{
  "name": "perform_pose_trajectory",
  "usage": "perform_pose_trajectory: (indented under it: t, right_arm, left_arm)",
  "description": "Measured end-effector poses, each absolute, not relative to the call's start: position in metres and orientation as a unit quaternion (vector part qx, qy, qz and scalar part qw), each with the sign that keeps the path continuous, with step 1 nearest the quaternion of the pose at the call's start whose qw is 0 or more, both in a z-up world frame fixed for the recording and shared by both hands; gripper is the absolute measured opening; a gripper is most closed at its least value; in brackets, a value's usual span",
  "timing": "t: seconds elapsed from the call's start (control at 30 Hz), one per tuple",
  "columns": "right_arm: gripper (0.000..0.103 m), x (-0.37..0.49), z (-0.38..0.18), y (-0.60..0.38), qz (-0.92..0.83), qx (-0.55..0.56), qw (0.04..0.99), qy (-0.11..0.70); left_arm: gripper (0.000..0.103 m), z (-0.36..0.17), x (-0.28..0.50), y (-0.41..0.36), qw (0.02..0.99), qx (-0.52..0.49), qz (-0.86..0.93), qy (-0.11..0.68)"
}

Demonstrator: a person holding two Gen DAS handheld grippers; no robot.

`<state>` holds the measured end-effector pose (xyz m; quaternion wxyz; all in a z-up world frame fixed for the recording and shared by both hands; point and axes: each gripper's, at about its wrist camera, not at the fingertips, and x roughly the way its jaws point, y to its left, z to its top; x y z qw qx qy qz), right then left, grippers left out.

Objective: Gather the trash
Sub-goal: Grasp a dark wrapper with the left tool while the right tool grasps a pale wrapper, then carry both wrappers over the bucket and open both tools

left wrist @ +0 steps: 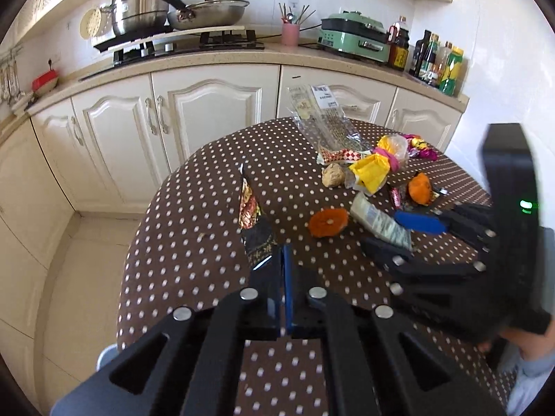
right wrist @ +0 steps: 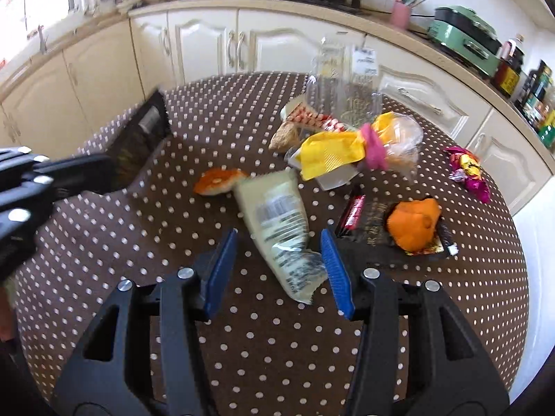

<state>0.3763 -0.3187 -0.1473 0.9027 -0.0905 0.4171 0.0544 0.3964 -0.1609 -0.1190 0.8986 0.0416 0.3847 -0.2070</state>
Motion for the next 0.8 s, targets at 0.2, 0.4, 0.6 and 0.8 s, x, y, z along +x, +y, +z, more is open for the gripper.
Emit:
perform_pose_trajectory:
  t: [0.2,0.4,0.6,0.8]
  right_arm:
    - [0.022,0.374,-0.149,-0.315,0.056,-0.082,0.902,0.421]
    - [0.015,0.347,-0.132,-0.31,0.056,-0.051,0.916,0.394]
    - [0.015,0.317,-0.108,-0.269,0.097,-0.041,0.926,0.362]
    - [0.015,0.305,-0.099,-0.179,0.18,-0.039,0.92,0.347]
  left_arm:
    - [0.002,-0.118,0.379,-0.143,0.895,0.024,-0.219,0.388]
    - [0.001,-0.11,0.358,-0.113,0.889,-0.014,-0.247,0.386]
    - [0.001,-0.102,0.334,-0.068,0.894,-0.047,-0.247,0.37]
    - [0.001,-0.106,0.313,-0.002,0.9,-0.086,-0.223,0.364]
